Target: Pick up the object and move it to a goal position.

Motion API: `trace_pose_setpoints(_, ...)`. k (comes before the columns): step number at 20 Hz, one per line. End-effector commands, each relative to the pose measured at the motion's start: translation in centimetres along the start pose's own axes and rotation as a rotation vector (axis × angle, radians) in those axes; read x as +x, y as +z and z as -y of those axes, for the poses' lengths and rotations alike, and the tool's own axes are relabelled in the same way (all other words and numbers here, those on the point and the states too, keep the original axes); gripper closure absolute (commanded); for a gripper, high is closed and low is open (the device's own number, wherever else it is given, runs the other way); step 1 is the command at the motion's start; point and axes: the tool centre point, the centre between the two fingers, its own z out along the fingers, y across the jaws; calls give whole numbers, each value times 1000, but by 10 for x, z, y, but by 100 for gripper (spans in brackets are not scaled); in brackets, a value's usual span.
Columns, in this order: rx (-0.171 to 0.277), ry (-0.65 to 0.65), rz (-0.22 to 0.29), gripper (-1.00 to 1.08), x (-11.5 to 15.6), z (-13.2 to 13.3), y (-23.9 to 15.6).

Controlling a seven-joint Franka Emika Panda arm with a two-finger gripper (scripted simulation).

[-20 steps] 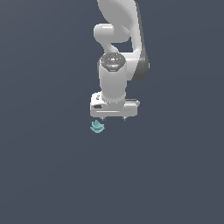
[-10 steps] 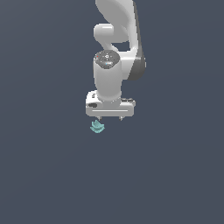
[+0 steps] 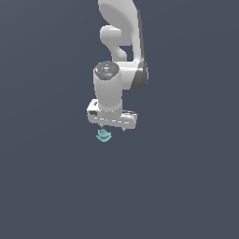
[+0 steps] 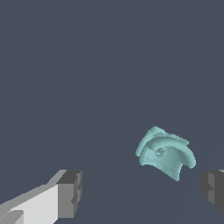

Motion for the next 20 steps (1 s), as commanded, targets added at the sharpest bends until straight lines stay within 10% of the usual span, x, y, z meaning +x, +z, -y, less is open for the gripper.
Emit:
trace_pose_setpoints(1,-1,72,-1,-92,-2,-10,10)
trace_pose_setpoints(20,-14,423,-13,-92,-16,-61,55)
